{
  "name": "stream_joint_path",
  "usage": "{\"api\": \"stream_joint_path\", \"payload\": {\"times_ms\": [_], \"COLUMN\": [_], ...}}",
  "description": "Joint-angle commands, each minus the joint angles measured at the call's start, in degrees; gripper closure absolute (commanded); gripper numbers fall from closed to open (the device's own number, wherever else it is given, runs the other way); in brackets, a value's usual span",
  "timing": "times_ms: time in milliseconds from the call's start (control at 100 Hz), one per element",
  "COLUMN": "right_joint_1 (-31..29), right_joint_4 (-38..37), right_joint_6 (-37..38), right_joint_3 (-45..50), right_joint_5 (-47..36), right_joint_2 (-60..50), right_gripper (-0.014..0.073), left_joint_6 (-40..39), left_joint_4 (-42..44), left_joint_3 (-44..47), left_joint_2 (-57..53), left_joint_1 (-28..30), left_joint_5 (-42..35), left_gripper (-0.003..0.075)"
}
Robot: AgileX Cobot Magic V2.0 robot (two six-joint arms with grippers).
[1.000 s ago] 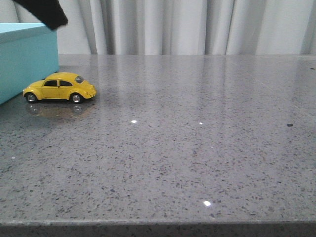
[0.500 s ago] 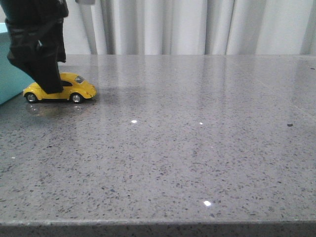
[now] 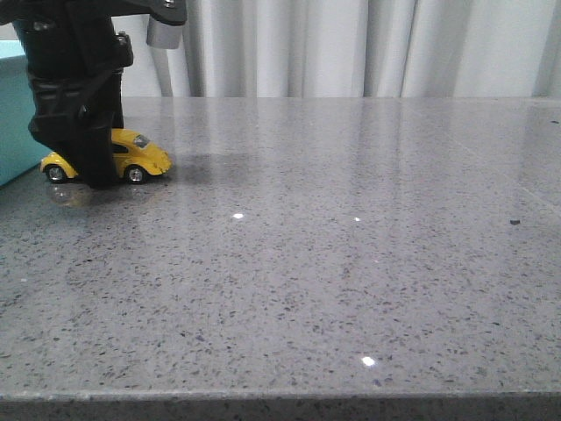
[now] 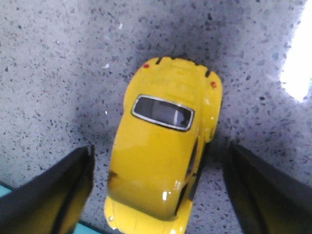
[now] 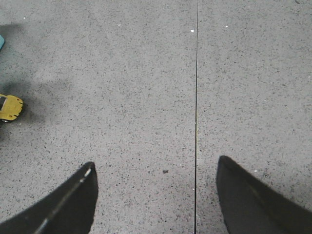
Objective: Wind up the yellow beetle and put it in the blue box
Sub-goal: 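Lower the left gripper and close it around the beetle, then lift the beetle with the left gripper toward the blue box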
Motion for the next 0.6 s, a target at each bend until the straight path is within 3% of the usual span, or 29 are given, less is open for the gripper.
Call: {"api": "stream_joint_path", "payload": {"times_ms": [0,150,290,390,590], "right_joint_1": [-0.1,-0.1,-0.1,-0.1,-0.1], "right_joint_4": [-0.7,-0.7,-0.7,-0.7,-0.7], "right_joint_6": [-0.6,-0.6,-0.6,-0.6,-0.6], "right_joint_3": [-1.5,-1.5,-1.5,-1.5,-1.5], "right_joint_5": [-3.5,-3.5,-3.5,-3.5,-3.4], "right_joint_2": [-0.5,-0.5,-0.5,-0.5,-0.5], "right_gripper": [0.0077,0.0077,0.0077,0.0077,0.0077], "left_joint_6": [-0.1,-0.1,-0.1,-0.3,-5.2], "left_joint_4": [0.3,0.3,0.6,0.6,0.6], "left_joint_3": [-1.7,-1.7,-1.7,-2.8,-10.0], "left_joint_2": [-2.5,-2.5,-2.5,-2.5,-4.1], "left_joint_1": [-0.4,-0.4,-0.4,-0.4,-0.4], "left_joint_5": [-1.3,-1.3,-1.3,-1.1,-0.7], "left_gripper": [0.0305,0.0475,0.0566,0.0605,0.0605]}}
